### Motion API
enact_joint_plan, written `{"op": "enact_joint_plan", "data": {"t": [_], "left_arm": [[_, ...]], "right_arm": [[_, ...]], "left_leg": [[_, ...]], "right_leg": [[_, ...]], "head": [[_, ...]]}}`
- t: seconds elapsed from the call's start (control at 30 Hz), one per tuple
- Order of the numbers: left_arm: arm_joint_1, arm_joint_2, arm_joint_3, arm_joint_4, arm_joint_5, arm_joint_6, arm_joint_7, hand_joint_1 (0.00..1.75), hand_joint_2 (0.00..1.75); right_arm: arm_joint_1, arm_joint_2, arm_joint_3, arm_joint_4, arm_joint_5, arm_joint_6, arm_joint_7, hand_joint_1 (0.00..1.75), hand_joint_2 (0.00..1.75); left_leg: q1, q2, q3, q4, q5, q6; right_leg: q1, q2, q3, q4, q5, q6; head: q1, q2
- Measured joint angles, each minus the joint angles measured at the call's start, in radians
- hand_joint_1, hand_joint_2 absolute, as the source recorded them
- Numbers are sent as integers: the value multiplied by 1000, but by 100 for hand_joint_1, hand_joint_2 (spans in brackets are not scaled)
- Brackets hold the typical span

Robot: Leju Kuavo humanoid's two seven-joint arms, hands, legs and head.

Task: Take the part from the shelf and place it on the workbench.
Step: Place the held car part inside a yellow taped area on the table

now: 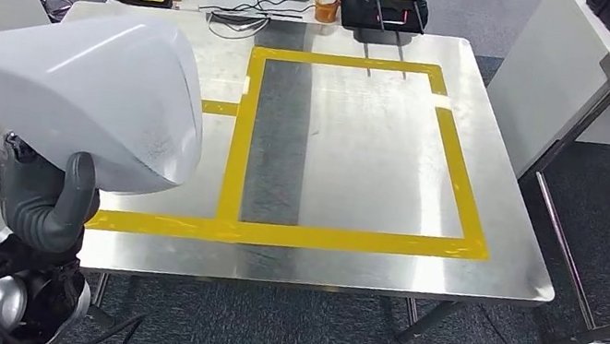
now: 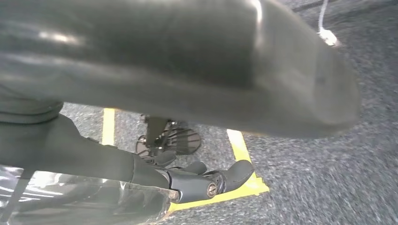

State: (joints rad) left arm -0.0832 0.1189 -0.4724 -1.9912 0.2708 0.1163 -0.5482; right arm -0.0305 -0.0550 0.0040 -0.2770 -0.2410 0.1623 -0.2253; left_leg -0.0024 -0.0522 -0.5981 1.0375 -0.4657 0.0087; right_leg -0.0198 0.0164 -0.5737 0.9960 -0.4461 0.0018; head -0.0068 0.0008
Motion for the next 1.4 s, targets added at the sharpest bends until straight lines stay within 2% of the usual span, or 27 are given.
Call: {"op": "enact_joint_plan", "data": {"t": [0.07,0.1,0.13,0.17,0.2,0.27,0.3,0.37,0.47,0.53,0.6,0.63,0.67,0.7,0.77,0.8,0.87,0.93,1.0,1.07,1.13,1.17,1.2,1.23,1.27,1.33,1.4], "left_arm": [[-1,1,0,0,0,2,0,168,175],[0,1,0,0,-1,2,0,168,175],[1,1,-1,1,-2,4,0,168,175],[2,2,-1,2,-5,6,0,168,175],[2,2,-1,3,-9,8,0,168,175],[1,3,0,3,-24,16,0,168,175],[-1,3,0,3,-33,19,0,168,175],[-3,3,1,3,-56,29,0,168,175],[-7,4,2,5,-106,45,1,168,175],[-22,4,3,13,-144,50,7,168,175],[-41,3,2,31,-176,51,18,168,175],[-49,2,2,43,-190,51,24,168,175],[-58,2,1,55,-206,51,31,168,175],[-69,1,0,67,-224,50,38,168,175],[-93,0,-3,93,-265,50,54,168,175],[-105,-1,-4,104,-290,51,61,168,175],[-132,-2,-9,129,-348,56,78,168,175],[-164,-4,-16,157,-402,61,98,168,175],[-201,-7,-25,187,-447,64,117,168,175],[-242,-10,-34,220,-495,72,135,168,175],[-278,-12,-46,255,-545,83,151,168,175],[-293,-12,-52,273,-567,88,157,168,175],[-308,-12,-59,291,-590,94,163,168,175],[-325,-13,-65,308,-615,102,168,168,175],[-345,-13,-71,324,-646,113,175,168,175],[-390,-16,-87,362,-725,141,194,168,175],[-432,-21,-105,407,-789,162,210,168,175]], "right_arm": [[1,0,0,0,-4,-1,1,0,0],[2,0,0,0,-6,-1,1,0,0],[4,0,0,0,-8,-2,1,0,0],[5,0,0,0,-9,-2,1,0,0],[5,1,0,0,-10,-2,1,0,0],[5,3,2,0,-10,-2,1,0,0],[4,5,4,0,-11,-2,1,0,0],[4,9,8,0,-11,-2,1,0,0],[2,10,17,0,-12,-2,3,0,0],[-2,10,24,-1,-13,-2,5,0,0],[-6,10,30,-2,-14,-2,7,0,0],[-7,10,32,-2,-15,-2,8,0,0],[-8,10,35,-2,-16,-3,9,0,0],[-9,10,38,-4,-17,-3,10,0,0],[-12,9,43,-7,-18,-3,13,0,0],[-14,9,45,-8,-20,-3,15,0,0],[-17,10,48,-10,-24,-3,18,0,0],[-18,11,53,-12,-29,0,20,0,0],[-19,12,59,-14,-33,3,20,0,0],[-20,14,66,-15,-37,5,20,0,0],[-20,15,73,-16,-40,6,21,0,0],[-20,16,77,-16,-41,7,23,0,0],[-21,18,80,-16,-44,7,24,0,0],[-21,19,84,-16,-47,7,25,0,0],[-21,21,88,-16,-50,7,26,0,0],[-24,25,95,-16,-57,7,26,0,0],[-26,29,101,-16,-62,7,26,0,0]], "left_leg": [[5,30,-51,107,-52,-12],[9,37,-85,173,-78,-16],[11,40,-113,224,-91,-19],[13,42,-127,243,-87,-20],[14,44,-121,223,-65,-18],[11,51,-62,94,3,-6],[7,56,-31,30,25,1],[-1,62,-1,-33,36,11],[-1,57,8,-48,42,22],[4,55,18,-63,52,33],[4,51,17,-65,55,37],[4,49,16,-64,55,37],[5,47,15,-63,55,37],[5,44,15,-61,54,36],[7,40,14,-53,51,30],[6,38,11,-45,46,24],[3,36,5,-34,41,11],[6,35,2,-31,41,0],[11,38,-10,-12,26,-10],[14,44,-53,81,-25,-20],[15,47,-117,219,-81,-25],[15,47,-137,259,-89,-25],[15,47,-140,260,-77,-24],[15,47,-122,220,-49,-20],[14,47,-90,150,-11,-13],[7,49,-28,23,34,2],[0,50,-10,-19,36,9]], "right_leg": [[-1,-4,3,0,-2,-7],[0,-7,4,0,-3,-8],[1,-10,4,0,-4,-9],[2,-13,5,0,-5,-9],[3,-15,6,0,-5,-9],[4,-16,9,0,-6,-9],[7,-17,9,0,-6,-8],[9,-19,7,0,-8,-2],[9,-22,4,2,-11,11],[8,-21,-25,64,-42,11],[5,-20,-90,197,-97,7],[4,-20,-119,256,-115,10],[2,-20,-134,285,-119,16],[-1,-20,-130,272,-107,26],[-10,-20,-69,145,-54,48],[-11,-19,-36,79,-32,51],[-10,-17,-5,15,-12,41],[-6,-17,-6,14,-9,21],[-8,-17,-6,12,-5,10],[-9,-17,-6,12,-3,3],[-7,-18,-7,12,-3,0],[-6,-17,-7,12,-3,0],[-5,-17,-6,12,-3,0],[-4,-17,-5,12,-4,0],[-3,-16,-4,12,-4,0],[1,-17,-6,12,-4,3],[4,-18,-13,12,-2,9]], "head": [[-5,0],[-6,0],[-6,0],[-7,0],[-7,0],[-7,0],[-6,0],[-6,0],[-5,0],[-4,0],[-3,0],[-3,0],[-3,0],[-2,0],[-2,0],[-2,0],[-4,0],[-5,0],[-6,0],[-8,0],[-8,0],[-8,0],[-8,0],[-8,0],[-8,0],[-8,0],[-7,0]]}}
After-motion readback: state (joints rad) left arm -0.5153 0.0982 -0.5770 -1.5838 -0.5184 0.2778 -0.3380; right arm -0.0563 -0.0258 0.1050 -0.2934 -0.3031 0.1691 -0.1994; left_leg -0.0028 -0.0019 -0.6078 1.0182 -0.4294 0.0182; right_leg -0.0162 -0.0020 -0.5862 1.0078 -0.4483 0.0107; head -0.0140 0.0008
